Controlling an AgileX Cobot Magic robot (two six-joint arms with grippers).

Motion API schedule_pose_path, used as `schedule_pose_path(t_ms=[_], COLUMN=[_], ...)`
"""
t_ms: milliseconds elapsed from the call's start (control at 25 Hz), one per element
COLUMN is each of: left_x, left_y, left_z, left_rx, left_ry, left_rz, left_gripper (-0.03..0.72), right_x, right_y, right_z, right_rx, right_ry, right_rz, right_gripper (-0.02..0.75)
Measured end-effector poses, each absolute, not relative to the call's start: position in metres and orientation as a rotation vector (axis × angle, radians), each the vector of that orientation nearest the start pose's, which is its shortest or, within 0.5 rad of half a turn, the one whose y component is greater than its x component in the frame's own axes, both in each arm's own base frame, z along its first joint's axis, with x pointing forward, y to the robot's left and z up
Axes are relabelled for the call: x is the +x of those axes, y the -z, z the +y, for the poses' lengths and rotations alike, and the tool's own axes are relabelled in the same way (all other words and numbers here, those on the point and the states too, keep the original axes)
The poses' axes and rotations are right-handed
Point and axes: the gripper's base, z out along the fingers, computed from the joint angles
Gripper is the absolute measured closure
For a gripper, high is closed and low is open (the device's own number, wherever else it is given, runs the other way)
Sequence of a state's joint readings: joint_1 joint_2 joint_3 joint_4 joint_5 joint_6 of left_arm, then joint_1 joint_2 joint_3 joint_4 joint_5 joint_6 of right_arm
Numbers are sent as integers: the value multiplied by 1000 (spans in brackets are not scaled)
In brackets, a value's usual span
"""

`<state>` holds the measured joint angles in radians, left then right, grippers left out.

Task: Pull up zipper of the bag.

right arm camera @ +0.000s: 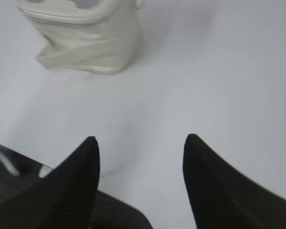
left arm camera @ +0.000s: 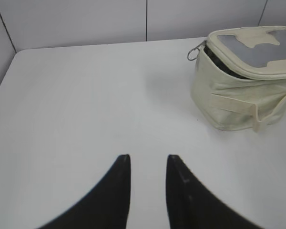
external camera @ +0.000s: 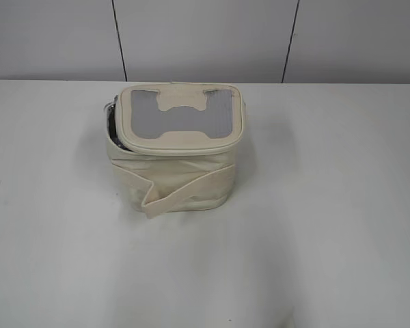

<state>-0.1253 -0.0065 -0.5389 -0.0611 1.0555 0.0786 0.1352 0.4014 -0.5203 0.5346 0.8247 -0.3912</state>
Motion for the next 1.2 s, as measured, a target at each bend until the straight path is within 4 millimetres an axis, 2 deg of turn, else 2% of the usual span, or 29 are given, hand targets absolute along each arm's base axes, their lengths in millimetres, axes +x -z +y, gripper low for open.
schedule_pose_path(t_ms=[120,280,360,400,480,520,600,640,680,760,840,1000,1200], left_x=[-11,-11,-11,-11,-11,-11,-11,-11,-11,-11,-11,-11,-11], left_y=[-288,-288,-288,-288,-288,-288,-288,-288,-288,-288,-288,-288,-288], left_z=[-3,-4,-4,-4,-4,-4,-4,-4,-4,-4,-4,-4,-4], left_rx=[221,224,224,224,224,224,224,224,224,224,224,224,224], left_ry=[114,119,121,121,121,121,121,121,121,121,121,121,121], left_rz=[1982,1981,1981,1981,1981,1981,1981,1981,1981,1981,1981,1981,1981], left_gripper=[490,490,490,490,490,490,490,490,490,490,490,490,490], right_x=[125,219,271,295,342,361,394,408,419,438,447,453,453], right_y=[-301,-305,-300,-304,-300,-291,-289,-279,-280,-269,-256,-228,-205], right_z=[62,92,116,128,161,175,201,212,221,238,251,276,291], right_rx=[-507,-682,-788,-843,-970,-1023,-1098,-1124,-1149,-1204,-1253,-1290,-1290], right_ry=[-600,-708,-738,-749,-803,-839,-906,-943,-953,-981,-992,-1032,-1034], right_rz=[2079,2048,2048,2020,1983,1980,1940,1952,1936,1949,1972,2005,2027], right_gripper=[295,295,295,295,295,295,295,295,295,295,295,296,330])
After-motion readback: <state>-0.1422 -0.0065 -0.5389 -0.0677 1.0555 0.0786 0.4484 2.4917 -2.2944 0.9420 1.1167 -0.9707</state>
